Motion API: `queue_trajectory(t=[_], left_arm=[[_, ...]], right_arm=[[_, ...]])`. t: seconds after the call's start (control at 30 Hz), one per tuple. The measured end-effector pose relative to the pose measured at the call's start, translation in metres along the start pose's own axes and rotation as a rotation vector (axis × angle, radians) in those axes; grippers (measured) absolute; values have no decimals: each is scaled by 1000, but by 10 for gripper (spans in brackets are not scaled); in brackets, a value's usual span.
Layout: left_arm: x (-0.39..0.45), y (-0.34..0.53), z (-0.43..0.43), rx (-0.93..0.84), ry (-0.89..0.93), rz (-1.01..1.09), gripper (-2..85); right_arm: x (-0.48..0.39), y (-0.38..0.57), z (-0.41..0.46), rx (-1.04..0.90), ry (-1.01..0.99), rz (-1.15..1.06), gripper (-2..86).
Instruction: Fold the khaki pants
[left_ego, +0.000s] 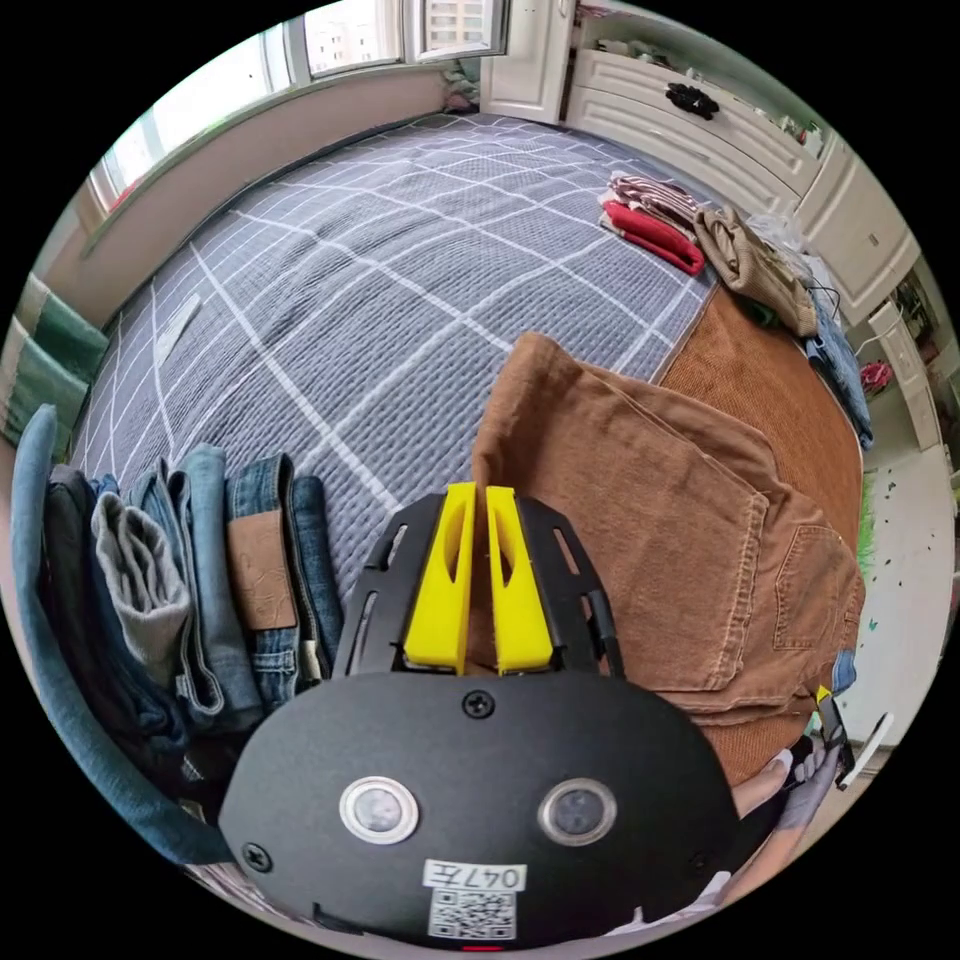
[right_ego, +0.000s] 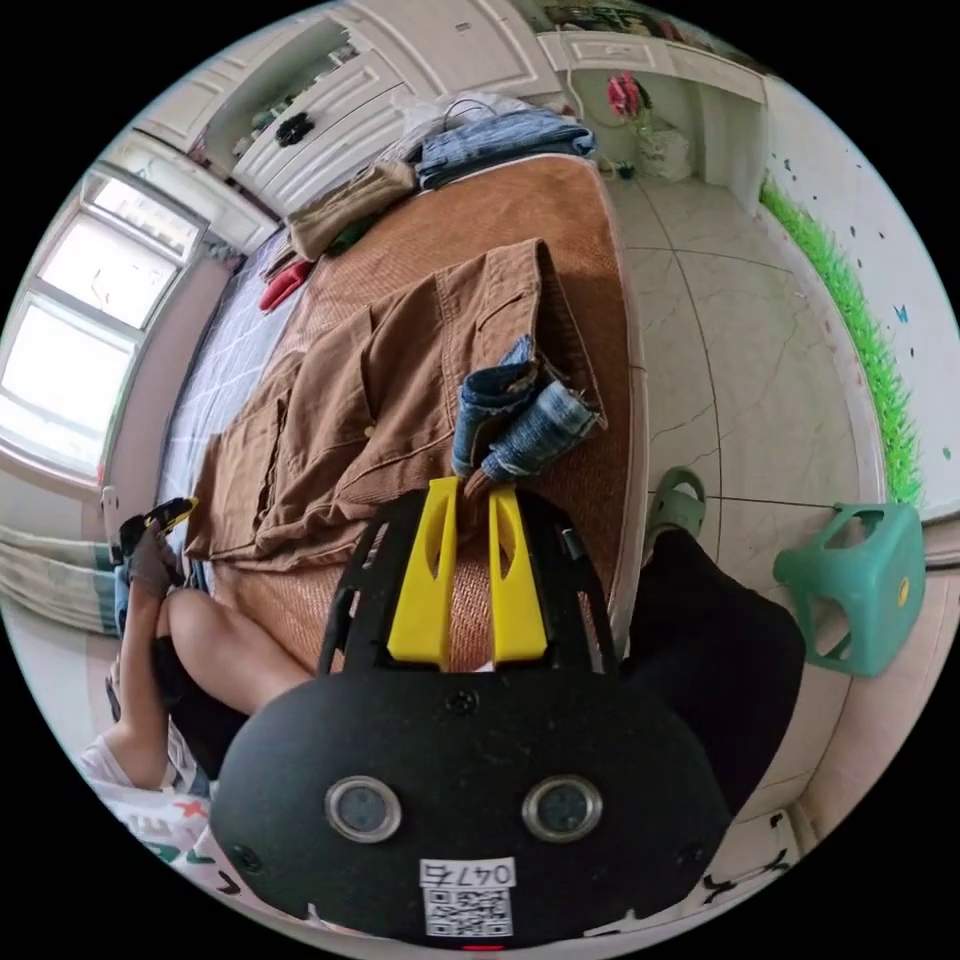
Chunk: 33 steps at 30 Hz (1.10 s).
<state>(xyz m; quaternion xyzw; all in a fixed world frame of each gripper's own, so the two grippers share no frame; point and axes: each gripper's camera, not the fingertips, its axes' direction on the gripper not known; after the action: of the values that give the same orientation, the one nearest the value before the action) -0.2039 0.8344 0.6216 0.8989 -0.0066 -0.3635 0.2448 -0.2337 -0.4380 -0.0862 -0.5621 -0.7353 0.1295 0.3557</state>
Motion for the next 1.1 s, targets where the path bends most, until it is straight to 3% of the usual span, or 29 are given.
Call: queue_trajectory(t=[0.13,0.23,0.37,0.53,0.7,0.8,0.87,0.93,1.0,1.03,1.07,1.1], left_arm=[[17,-17,-23,10,-27,29,-7],[33,-33,-30,-5,-82,37,-6],[68,-56,-39,-33,-192,114,-6],[84,-77,-53,-25,-201,131,-5],[74,-98,-64,-17,-91,55,-2],[89,-114,-66,-29,-119,57,10],[97,-125,-77,11,-168,-13,47],[102,-124,-110,171,-172,-34,69],[118,-113,-155,392,-97,34,67],[142,-107,-176,467,9,187,66],[178,-107,-182,402,159,414,78],[199,-108,-181,325,232,512,92]], right_arm=[[4,5,-28,9,-37,-53,133],[15,11,-49,111,102,-12,164],[17,8,-53,177,53,-47,100],[-18,0,-32,52,136,-176,-1],[-38,12,-89,184,182,-239,-8],[-35,13,-68,38,217,-237,-4],[-32,14,-31,-165,255,-219,13],[-35,21,-42,-77,250,-183,39],[-42,30,-65,66,244,-146,55],[-52,35,-79,162,236,-151,53],[-65,41,-87,238,216,-181,47],[-73,43,-88,263,203,-200,44]])
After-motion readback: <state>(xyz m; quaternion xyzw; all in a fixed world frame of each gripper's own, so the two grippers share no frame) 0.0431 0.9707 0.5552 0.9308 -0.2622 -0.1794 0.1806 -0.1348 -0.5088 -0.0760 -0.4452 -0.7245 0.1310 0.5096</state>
